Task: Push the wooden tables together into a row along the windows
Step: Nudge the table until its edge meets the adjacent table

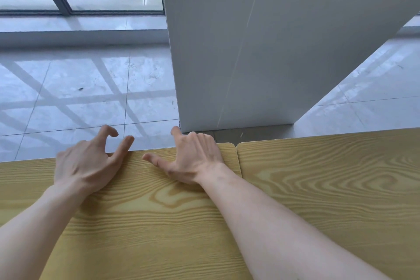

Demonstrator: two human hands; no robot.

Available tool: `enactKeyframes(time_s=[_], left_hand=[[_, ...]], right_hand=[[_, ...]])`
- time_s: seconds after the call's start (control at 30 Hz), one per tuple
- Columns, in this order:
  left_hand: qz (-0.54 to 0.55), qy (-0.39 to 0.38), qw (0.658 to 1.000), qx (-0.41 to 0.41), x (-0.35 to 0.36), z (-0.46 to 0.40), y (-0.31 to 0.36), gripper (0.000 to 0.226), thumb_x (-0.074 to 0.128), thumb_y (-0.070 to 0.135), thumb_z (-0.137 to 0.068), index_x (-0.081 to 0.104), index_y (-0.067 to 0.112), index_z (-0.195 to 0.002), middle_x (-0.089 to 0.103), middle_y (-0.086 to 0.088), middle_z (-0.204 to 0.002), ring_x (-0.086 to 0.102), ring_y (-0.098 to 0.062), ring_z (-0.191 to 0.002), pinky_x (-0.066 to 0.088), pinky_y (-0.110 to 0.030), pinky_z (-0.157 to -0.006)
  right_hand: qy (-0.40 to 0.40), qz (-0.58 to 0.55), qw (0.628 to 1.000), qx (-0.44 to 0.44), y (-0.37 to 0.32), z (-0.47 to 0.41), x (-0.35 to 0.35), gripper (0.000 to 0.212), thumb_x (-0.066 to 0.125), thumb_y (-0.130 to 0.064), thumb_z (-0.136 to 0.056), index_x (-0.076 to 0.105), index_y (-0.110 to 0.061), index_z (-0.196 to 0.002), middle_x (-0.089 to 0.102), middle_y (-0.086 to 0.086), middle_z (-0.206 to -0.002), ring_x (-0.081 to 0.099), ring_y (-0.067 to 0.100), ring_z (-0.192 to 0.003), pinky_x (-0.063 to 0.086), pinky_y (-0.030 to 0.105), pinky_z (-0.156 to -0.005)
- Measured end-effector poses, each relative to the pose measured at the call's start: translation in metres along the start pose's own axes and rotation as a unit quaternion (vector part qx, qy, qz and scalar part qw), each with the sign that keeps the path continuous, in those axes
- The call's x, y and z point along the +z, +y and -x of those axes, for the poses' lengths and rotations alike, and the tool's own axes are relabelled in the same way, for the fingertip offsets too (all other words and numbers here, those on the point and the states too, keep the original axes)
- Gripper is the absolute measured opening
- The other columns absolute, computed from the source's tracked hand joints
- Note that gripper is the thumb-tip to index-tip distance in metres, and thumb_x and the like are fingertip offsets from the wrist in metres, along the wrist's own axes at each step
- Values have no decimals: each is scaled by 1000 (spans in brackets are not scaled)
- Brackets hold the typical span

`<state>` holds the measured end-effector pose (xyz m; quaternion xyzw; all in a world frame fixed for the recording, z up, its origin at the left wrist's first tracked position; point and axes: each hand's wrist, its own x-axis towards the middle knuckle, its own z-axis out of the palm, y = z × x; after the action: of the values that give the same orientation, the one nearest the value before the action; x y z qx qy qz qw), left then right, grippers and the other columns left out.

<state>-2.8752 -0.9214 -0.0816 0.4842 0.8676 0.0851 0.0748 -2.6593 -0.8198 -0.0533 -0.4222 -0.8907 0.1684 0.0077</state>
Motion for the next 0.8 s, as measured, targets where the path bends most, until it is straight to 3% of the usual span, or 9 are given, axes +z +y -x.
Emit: enactKeyframes(time_s=[0.1, 0.33, 0.57, 0.8], left_hand=[[10, 4, 1000, 0, 0, 0, 2, 75, 11, 94, -77, 48, 41, -114, 70, 1, -73, 63, -33, -81, 37, -45, -74], [11, 22, 1000, 3, -1, -6, -3, 72, 12, 93, -79, 47, 41, -116, 69, 0, -74, 62, -34, -83, 35, -44, -73], [9, 9, 1000, 6, -1, -4, -1, 72, 11, 93, -79, 47, 39, -108, 68, 0, -73, 60, -33, -78, 36, -44, -72], [7, 1, 1000, -9, -4, -3, 5, 70, 9, 93, -78, 45, 37, -101, 66, 0, -69, 58, -30, -71, 37, -44, -70]], right_hand=[[-4, 3, 1000, 5, 0, 0, -1, 89, 38, -92, -82, 52, -15, -125, 45, -3, -66, 62, 32, -78, 40, 41, -69], [3, 26, 1000, -6, -1, -14, 0, 93, 38, -93, -82, 53, -16, -133, 47, -3, -64, 56, 30, -69, 40, 41, -65], [-13, 39, 999, 5, 1, -10, 0, 86, 33, -92, -84, 60, -16, -112, 50, -1, -65, 53, 28, -67, 36, 40, -65], [-29, 20, 999, -9, 6, -10, 0, 87, 34, -92, -84, 61, -14, -114, 59, 1, -72, 55, 27, -70, 41, 41, -68]])
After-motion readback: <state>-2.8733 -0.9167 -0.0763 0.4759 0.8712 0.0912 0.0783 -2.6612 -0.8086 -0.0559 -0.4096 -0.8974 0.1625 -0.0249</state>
